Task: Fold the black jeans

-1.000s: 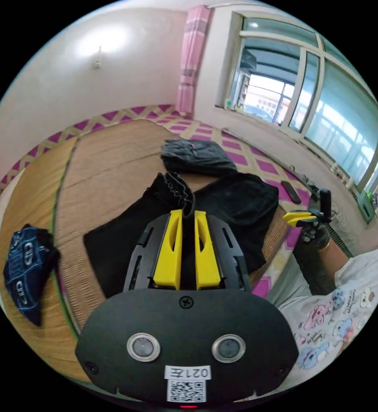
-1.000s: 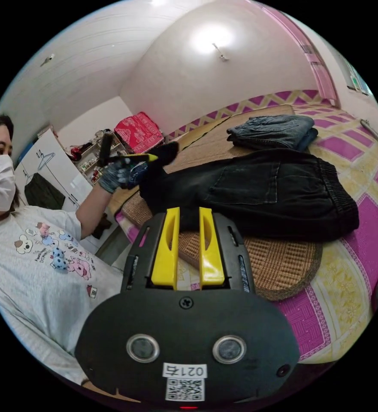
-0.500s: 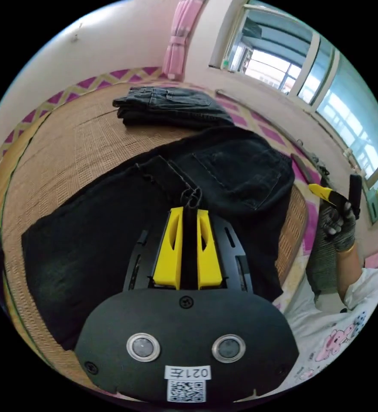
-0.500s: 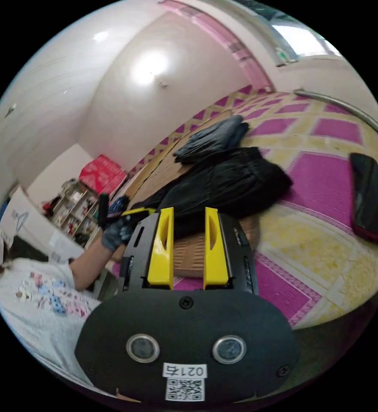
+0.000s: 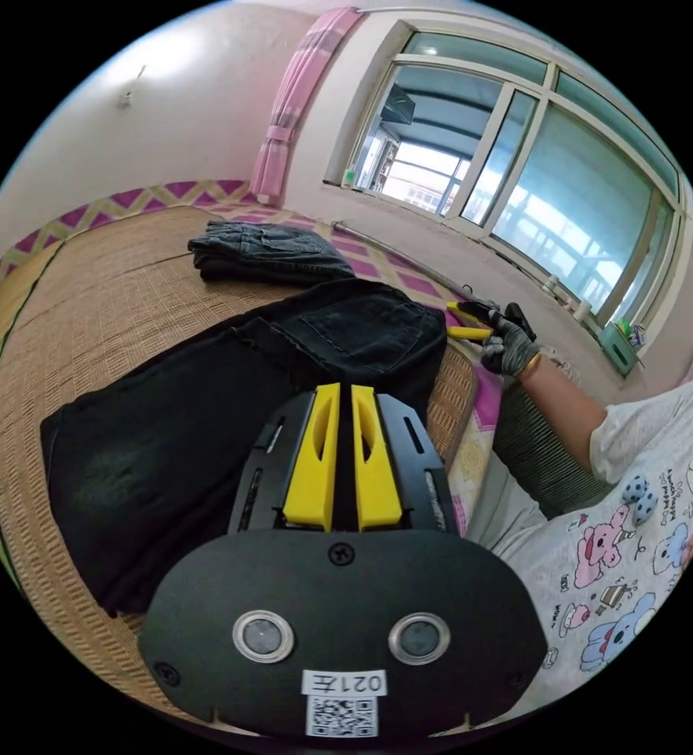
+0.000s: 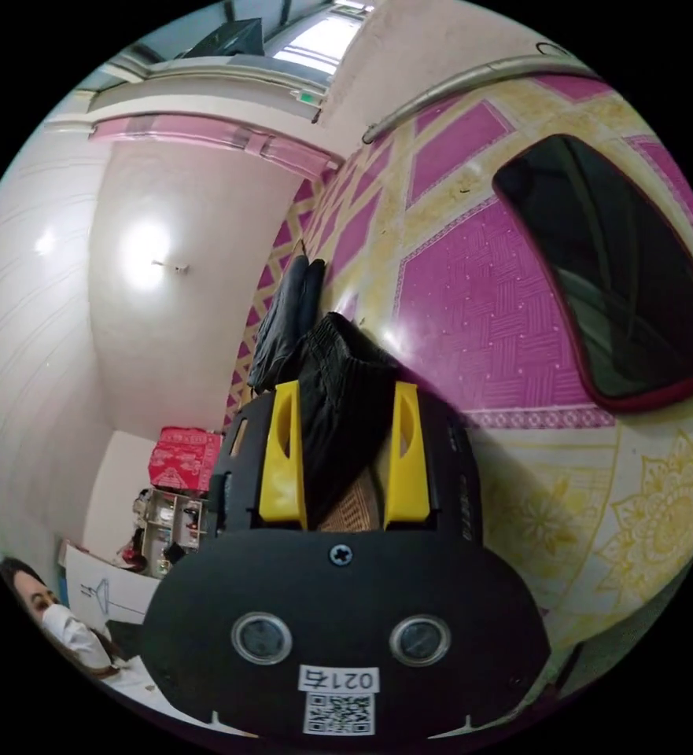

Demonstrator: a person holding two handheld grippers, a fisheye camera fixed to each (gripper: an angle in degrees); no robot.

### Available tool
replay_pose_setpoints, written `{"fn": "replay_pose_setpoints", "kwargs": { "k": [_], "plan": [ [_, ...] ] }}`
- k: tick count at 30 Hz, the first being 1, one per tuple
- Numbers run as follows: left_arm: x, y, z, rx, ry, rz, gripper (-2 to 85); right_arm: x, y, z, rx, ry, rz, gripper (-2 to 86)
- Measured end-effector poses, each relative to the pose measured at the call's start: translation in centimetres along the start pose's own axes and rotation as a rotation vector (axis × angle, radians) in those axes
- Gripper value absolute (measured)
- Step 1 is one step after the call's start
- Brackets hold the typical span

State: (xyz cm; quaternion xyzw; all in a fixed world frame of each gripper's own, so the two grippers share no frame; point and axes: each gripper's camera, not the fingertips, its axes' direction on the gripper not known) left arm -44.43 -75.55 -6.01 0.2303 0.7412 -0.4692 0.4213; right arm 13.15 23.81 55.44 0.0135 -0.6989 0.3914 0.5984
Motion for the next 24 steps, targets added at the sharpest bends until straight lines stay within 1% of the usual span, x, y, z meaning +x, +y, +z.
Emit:
{"fn": "replay_pose_setpoints", "kwargs": {
  "k": [4,7,8,9,11,12,14,15,17,18,20,21,23,24],
  "plan": [
    [-0.5,1.9,-1.5,0.017,-0.017,-0.033,-0.8,0.7,-1.6,3.5,-0.045,-0.045,0.035,11.8],
    [-1.3,3.3,-2.8,0.026,0.000,-0.071,-0.9,2.0,-1.5,6.1,-0.109,-0.199,0.085,7.2],
    [-1.5,3.5,-3.1,0.028,0.001,-0.078,-0.9,0.2,-1.0,5.9,-0.087,-0.186,0.031,5.9],
    [-1.8,4.1,-3.9,0.034,-0.006,-0.087,-0.9,-1.4,-0.8,5.7,-0.087,-0.166,-0.027,5.8],
    [-2.3,5.1,-5.1,0.040,-0.018,-0.098,-0.9,-10.7,1.4,5.3,-0.093,-0.065,-0.298,5.5],
    [-2.7,5.7,-6.0,0.043,-0.020,-0.107,-0.9,-13.4,2.3,5.5,-0.099,-0.039,-0.366,5.5],
    [-3.3,6.7,-7.3,0.058,-0.016,-0.123,-0.9,-24.3,7.8,7.8,-0.132,0.067,-0.651,5.3],
    [-3.7,7.4,-8.2,0.069,-0.007,-0.134,-0.9,-26.9,9.5,8.8,-0.146,0.098,-0.717,5.3],
    [-4.1,8.4,-9.5,0.090,0.002,-0.150,-0.9,-35.5,17.3,13.7,-0.174,0.194,-0.976,5.2],
    [-4.4,9.1,-10.4,0.100,0.006,-0.156,-0.9,-37.2,19.4,15.3,-0.187,0.210,-1.038,5.2],
    [-4.6,10.1,-11.7,0.112,0.001,-0.163,-0.9,-41.9,27.6,22.6,-0.270,0.221,-1.207,5.1],
    [-4.9,10.8,-12.7,0.119,-0.009,-0.172,-0.9,-42.6,29.5,24.6,-0.300,0.211,-1.234,5.1],
    [-5.4,11.9,-14.2,0.132,-0.007,-0.192,-0.9,-43.6,37.0,32.8,-0.408,0.206,-1.325,5.1],
    [-5.9,12.7,-15.2,0.140,-0.005,-0.209,-0.9,-43.4,38.9,35.1,-0.435,0.220,-1.348,5.1]
  ]
}}
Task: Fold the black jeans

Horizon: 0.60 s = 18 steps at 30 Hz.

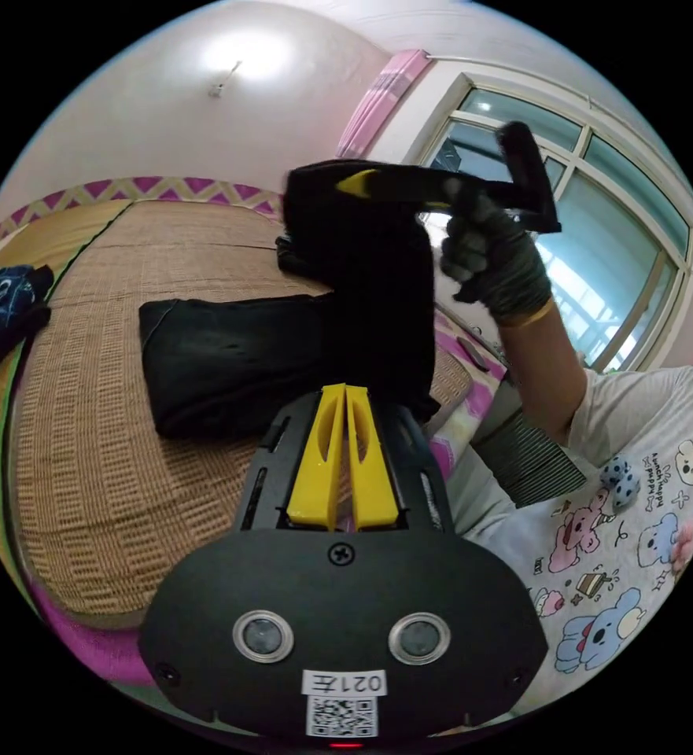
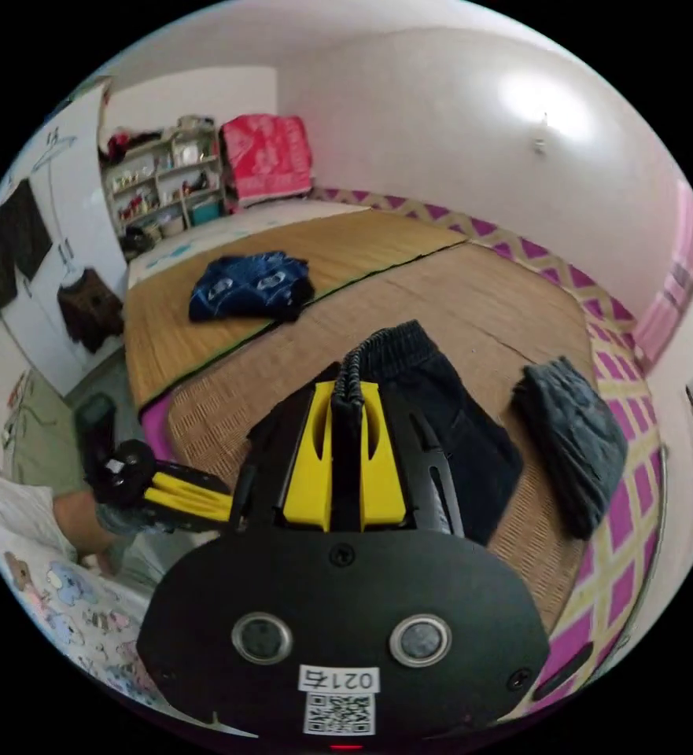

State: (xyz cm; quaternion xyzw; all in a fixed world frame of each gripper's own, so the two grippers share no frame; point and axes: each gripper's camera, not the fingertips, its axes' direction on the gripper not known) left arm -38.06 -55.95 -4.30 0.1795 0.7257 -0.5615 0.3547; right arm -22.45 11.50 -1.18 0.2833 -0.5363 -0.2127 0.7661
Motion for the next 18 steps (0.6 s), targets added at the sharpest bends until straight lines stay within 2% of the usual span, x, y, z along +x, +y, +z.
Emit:
{"fn": "replay_pose_setpoints", "kwargs": {
  "k": [2,3,4,8,10,13,15,18],
  "plan": [
    [-1.0,0.9,-1.5,-0.001,-0.012,-0.024,-0.9,-5.1,-0.1,10.7,-0.178,0.045,-0.091,5.0],
    [-1.7,1.5,-2.6,-0.008,-0.028,-0.038,-0.9,-5.7,0.2,12.6,-0.218,0.033,-0.099,4.9],
    [-2.3,2.2,-3.8,-0.016,-0.049,-0.048,-0.9,-6.1,0.8,13.8,-0.192,-0.006,-0.064,4.9],
    [-4.4,4.0,-7.2,0.011,-0.103,-0.108,-1.0,-7.7,0.0,11.5,-0.042,0.044,-0.026,4.9],
    [-5.7,3.9,-8.6,0.059,-0.078,-0.147,-1.0,-9.2,-0.5,13.2,-0.055,0.028,-0.054,5.2],
    [-6.8,2.4,-9.5,0.103,-0.057,-0.163,-1.0,-12.0,0.0,20.2,-0.214,0.038,-0.126,6.8],
    [-7.3,1.4,-10.2,0.119,-0.074,-0.160,-1.0,-12.1,0.9,19.8,-0.148,0.037,-0.107,8.0],
    [-8.2,-0.5,-11.5,0.135,-0.081,-0.151,-1.0,-8.9,1.6,16.3,-0.142,-0.253,-0.052,10.6]
  ]
}}
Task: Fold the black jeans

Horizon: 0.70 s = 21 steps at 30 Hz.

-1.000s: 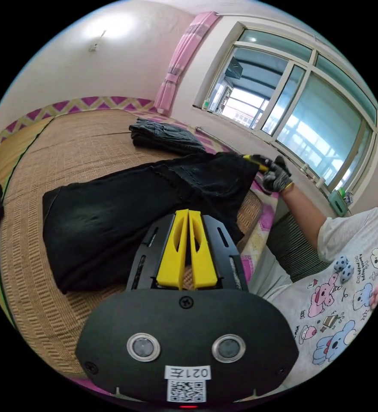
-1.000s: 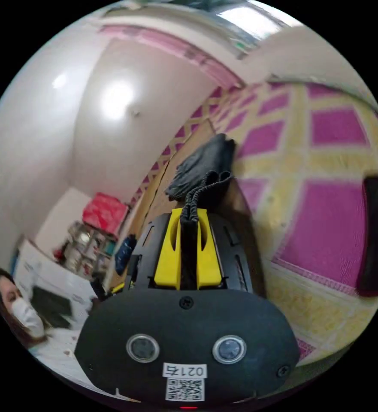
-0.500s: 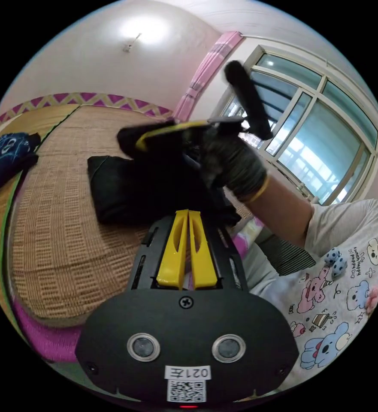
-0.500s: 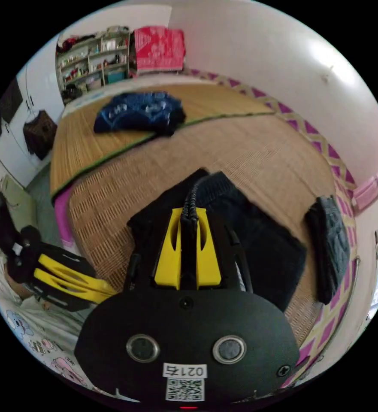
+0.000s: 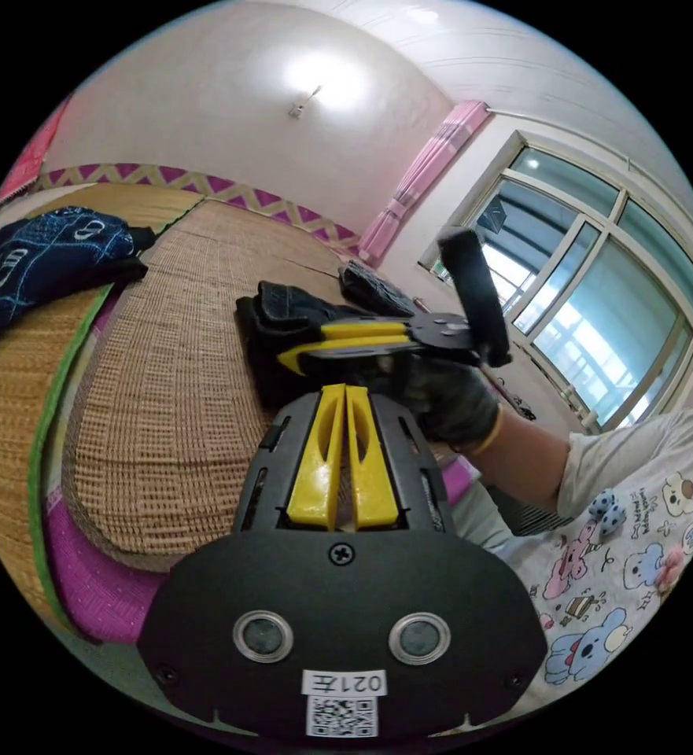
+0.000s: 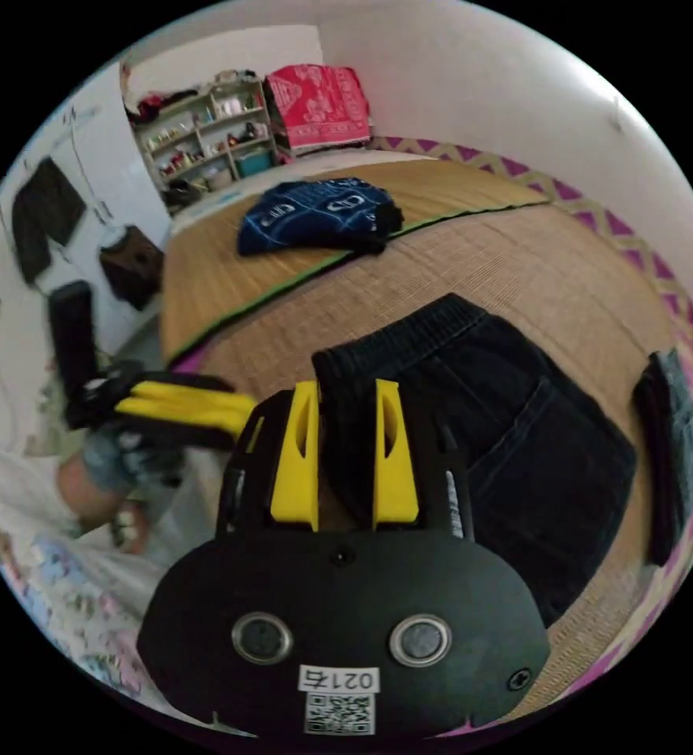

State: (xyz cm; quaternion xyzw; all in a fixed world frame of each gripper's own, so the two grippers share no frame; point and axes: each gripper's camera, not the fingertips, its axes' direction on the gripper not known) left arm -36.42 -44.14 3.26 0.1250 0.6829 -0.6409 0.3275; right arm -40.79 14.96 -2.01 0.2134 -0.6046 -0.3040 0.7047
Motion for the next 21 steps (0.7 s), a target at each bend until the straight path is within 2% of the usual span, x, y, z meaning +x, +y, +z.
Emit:
{"fn": "replay_pose_setpoints", "kwargs": {
  "k": [1,5,8,10,12,13,16,18,21],
  "plan": [
    [-0.2,-0.9,-0.3,0.002,-0.010,0.009,-1.0,1.7,1.3,-1.9,0.020,-0.064,0.036,10.9],
    [-0.4,-4.1,-0.6,0.009,-0.074,0.069,-0.9,6.7,7.6,-5.7,-0.011,0.121,0.112,9.2],
    [-1.0,-6.5,0.1,-0.013,-0.209,0.097,-0.9,8.4,12.1,-6.0,-0.081,0.168,0.137,7.5],
    [-2.9,-7.5,1.8,-0.130,-0.296,0.052,-0.9,8.8,14.3,-4.8,-0.167,0.172,0.128,6.6],
    [-4.5,-7.3,3.5,-0.245,-0.327,0.027,-0.9,9.2,16.5,-4.2,-0.127,0.192,0.119,5.7],
    [-5.1,-7.2,3.0,-0.199,-0.315,0.028,-0.9,9.7,17.5,-4.6,-0.084,0.182,0.139,5.0],
    [-5.7,-8.5,1.8,-0.214,-0.320,0.009,-0.8,11.2,16.9,-6.0,-0.147,0.136,0.149,4.4],
    [-5.6,-9.5,0.2,-0.149,-0.318,0.024,-0.6,12.5,16.4,-8.8,-0.055,0.163,0.170,5.5],
    [-7.9,-11.4,-2.5,-0.033,-0.216,-0.070,0.6,18.8,16.1,-13.6,0.161,0.135,0.364,9.6]
  ]
}}
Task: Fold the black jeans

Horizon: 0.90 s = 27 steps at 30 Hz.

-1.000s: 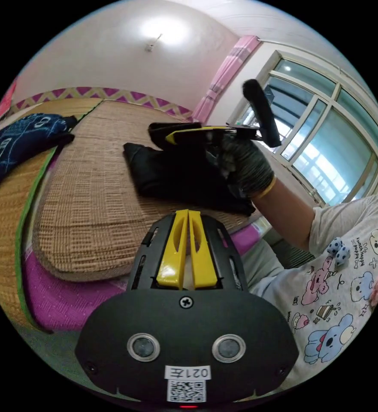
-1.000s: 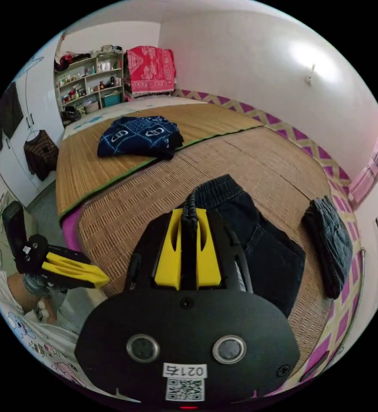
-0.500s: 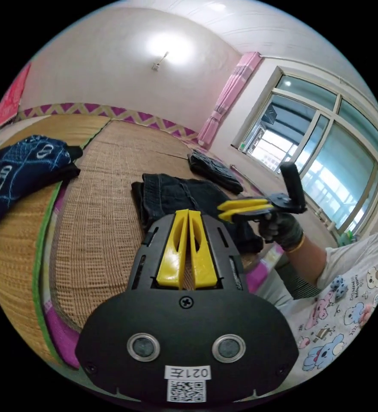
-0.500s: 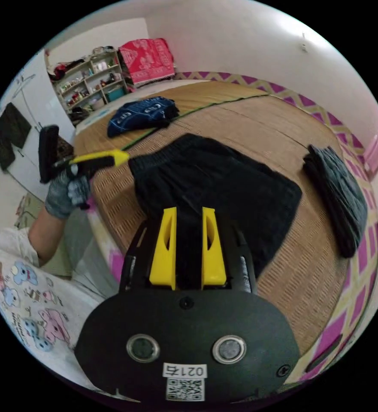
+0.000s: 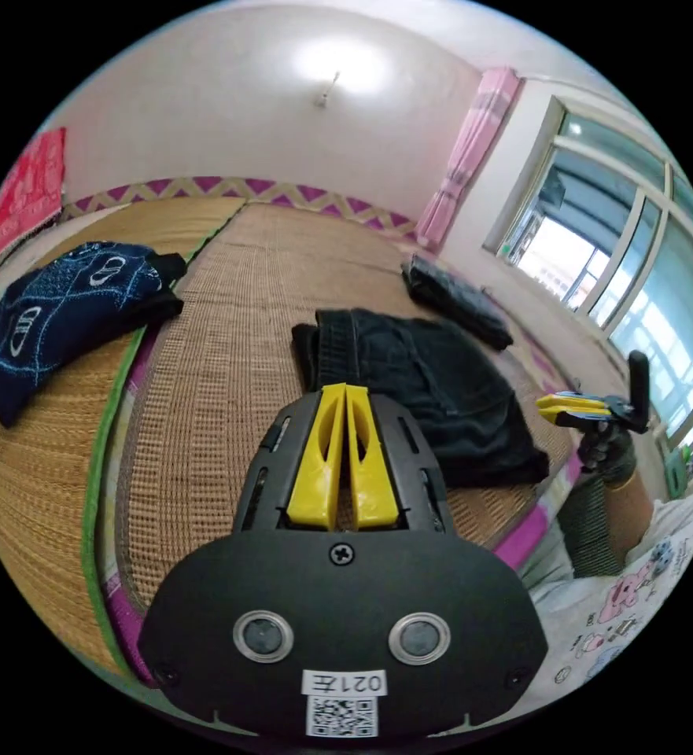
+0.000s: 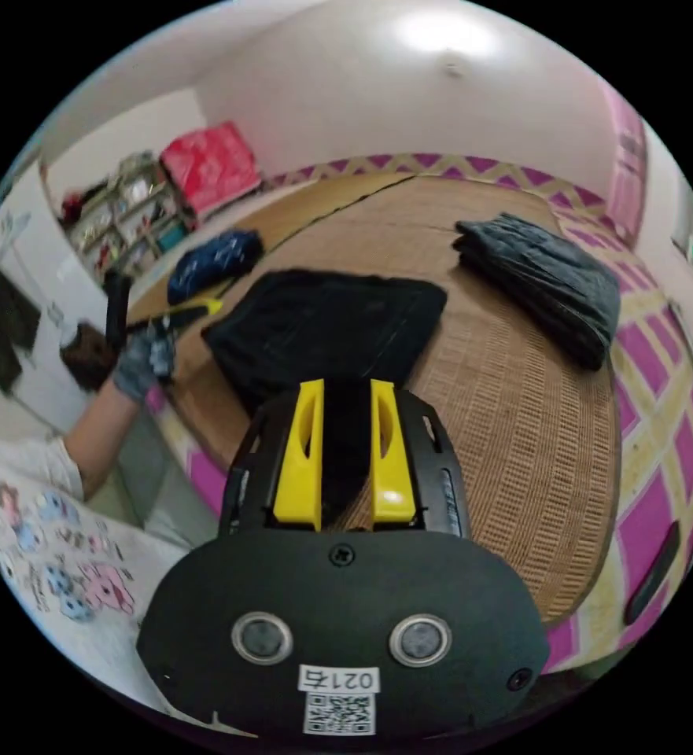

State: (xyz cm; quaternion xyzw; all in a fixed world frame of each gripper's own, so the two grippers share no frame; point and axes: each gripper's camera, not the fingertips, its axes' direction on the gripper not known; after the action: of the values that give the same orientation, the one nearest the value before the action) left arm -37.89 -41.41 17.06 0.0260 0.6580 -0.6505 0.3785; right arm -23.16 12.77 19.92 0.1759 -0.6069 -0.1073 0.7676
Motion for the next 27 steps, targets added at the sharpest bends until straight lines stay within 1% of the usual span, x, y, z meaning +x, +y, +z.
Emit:
{"fn": "replay_pose_setpoints", "kwargs": {
  "k": [1,2,3,5,6,7,8,11,13,16,18,20,23,27],
  "plan": [
    [-1.9,-1.0,0.2,-0.018,0.052,-0.068,4.8,3.3,-1.4,0.1,0.025,-0.046,0.083,11.2],
    [-2.8,-1.5,0.4,-0.037,0.080,-0.096,6.9,6.9,-2.6,1.1,0.010,-0.107,0.171,12.5],
    [-4.6,-2.3,1.2,-0.087,0.143,-0.140,9.5,8.7,-3.1,1.8,-0.004,-0.148,0.212,13.1],
    [-7.1,-3.1,2.5,-0.166,0.246,-0.199,12.4,14.5,-4.3,5.2,-0.076,-0.336,0.331,13.9],
    [-8.3,-3.5,3.4,-0.223,0.315,-0.216,13.3,15.5,-4.4,6.0,-0.092,-0.379,0.348,14.0],
    [-8.9,-3.7,3.9,-0.262,0.346,-0.210,13.6,17.2,-4.6,7.6,-0.124,-0.449,0.378,14.0],
    [-9.1,-3.9,3.7,-0.260,0.346,-0.204,13.3,18.4,-4.7,8.9,-0.142,-0.512,0.396,13.8],
    [-9.3,-5.2,3.9,-0.321,0.378,-0.163,12.1,20.6,-5.5,10.7,-0.147,-0.643,0.436,12.3],
    [-9.2,-6.1,4.0,-0.362,0.357,-0.163,9.7,21.0,-6.1,12.3,-0.165,-0.707,0.452,10.8],
    [-9.2,-6.9,3.3,-0.364,0.364,-0.157,6.9,21.4,-6.8,13.2,-0.198,-0.699,0.464,7.7],
    [-8.9,-7.1,2.2,-0.330,0.362,-0.139,5.9,20.7,-7.5,12.3,-0.195,-0.664,0.422,6.6],
    [-8.5,-7.4,0.4,-0.289,0.391,-0.119,5.4,18.6,-9.5,10.1,-0.166,-0.653,0.334,6.2],
    [-8.4,-8.6,-4.2,-0.194,0.380,-0.076,5.2,14.0,-14.0,8.3,-0.159,-0.596,0.195,6.1],
    [-12.4,-11.3,-13.5,-0.026,0.304,-0.069,5.3,7.0,-22.2,9.9,-0.160,-0.599,0.039,6.1]
  ]
}}
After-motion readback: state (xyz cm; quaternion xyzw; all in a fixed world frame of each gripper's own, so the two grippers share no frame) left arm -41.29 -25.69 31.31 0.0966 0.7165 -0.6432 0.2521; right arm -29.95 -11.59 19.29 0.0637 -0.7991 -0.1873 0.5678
